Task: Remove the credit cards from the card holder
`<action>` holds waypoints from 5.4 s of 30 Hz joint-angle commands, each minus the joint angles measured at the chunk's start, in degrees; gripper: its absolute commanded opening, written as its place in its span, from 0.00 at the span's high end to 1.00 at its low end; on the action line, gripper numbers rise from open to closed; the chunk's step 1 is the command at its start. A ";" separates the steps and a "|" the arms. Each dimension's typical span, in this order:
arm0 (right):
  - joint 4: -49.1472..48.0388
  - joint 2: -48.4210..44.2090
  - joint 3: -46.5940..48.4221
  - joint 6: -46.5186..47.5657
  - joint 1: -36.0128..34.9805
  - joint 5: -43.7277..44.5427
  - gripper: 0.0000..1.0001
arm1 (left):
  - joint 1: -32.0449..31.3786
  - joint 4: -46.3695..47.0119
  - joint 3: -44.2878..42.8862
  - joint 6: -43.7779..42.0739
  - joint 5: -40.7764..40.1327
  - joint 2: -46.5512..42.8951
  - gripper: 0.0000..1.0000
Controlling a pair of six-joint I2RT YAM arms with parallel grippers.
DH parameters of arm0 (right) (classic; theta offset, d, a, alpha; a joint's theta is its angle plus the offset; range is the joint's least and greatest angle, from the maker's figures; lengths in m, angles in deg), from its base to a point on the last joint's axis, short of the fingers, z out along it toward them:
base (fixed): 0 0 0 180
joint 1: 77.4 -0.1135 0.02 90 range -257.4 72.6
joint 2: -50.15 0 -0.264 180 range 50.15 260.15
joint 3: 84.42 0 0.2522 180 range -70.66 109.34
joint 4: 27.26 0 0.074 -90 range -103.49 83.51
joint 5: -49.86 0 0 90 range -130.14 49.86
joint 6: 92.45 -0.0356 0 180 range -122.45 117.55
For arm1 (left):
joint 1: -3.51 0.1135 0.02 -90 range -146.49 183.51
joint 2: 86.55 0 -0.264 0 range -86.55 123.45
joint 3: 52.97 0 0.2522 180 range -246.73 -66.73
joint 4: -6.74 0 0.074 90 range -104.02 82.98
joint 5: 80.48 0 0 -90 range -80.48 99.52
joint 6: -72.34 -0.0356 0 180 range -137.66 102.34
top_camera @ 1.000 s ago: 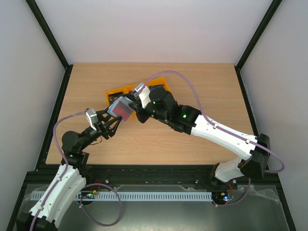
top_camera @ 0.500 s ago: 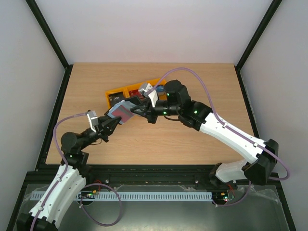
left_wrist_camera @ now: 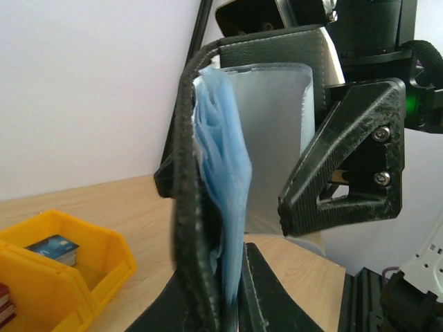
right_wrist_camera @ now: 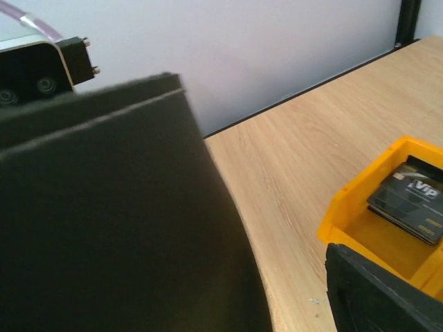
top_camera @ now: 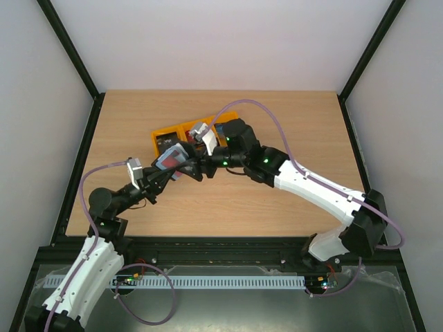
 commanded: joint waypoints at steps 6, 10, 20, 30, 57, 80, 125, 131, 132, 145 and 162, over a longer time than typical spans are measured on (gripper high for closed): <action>-4.36 0.67 0.04 2.97 -0.91 -1.34 0.51 | -0.88 4.62 -1.21 0.25 7.49 -0.41 0.98; -3.58 0.73 0.22 3.90 -0.68 -4.42 0.86 | -1.49 5.55 -1.22 0.51 7.67 -0.46 0.98; -6.07 -4.00 -3.23 2.67 3.78 -18.91 0.98 | -0.43 5.89 -0.67 0.92 2.40 -1.75 0.62; -4.79 -2.89 -1.83 2.51 4.77 -33.77 0.98 | -0.17 5.66 -0.78 0.39 2.54 -1.82 0.64; 9.44 -5.23 3.23 11.99 4.83 -32.71 0.98 | -0.76 4.86 -0.40 -4.73 9.05 -1.65 0.35; 3.38 -5.76 1.45 6.86 4.84 -25.19 0.98 | -1.59 1.86 -2.47 -6.98 13.83 -1.14 0.26; -0.32 0.04 0.64 3.37 1.32 -17.36 0.98 | -2.61 1.79 -2.39 -3.42 2.74 -0.28 0.48; 2.86 2.38 1.52 5.99 -0.23 -20.45 0.96 | -2.57 2.43 -2.12 -2.53 1.03 -0.16 0.52; 2.91 2.66 1.51 5.87 -0.24 -20.46 0.95 | -2.63 2.44 -2.08 -2.45 1.14 -0.15 0.55; -2.14 -3.37 -5.84 -1.19 2.29 13.85 0.13 | -2.12 -23.47 -6.67 -24.72 -25.89 -0.66 0.97; -11.69 -1.42 -7.62 -5.16 0.54 13.10 0.01 | -6.09 -38.10 -14.42 -57.53 -40.70 4.35 0.98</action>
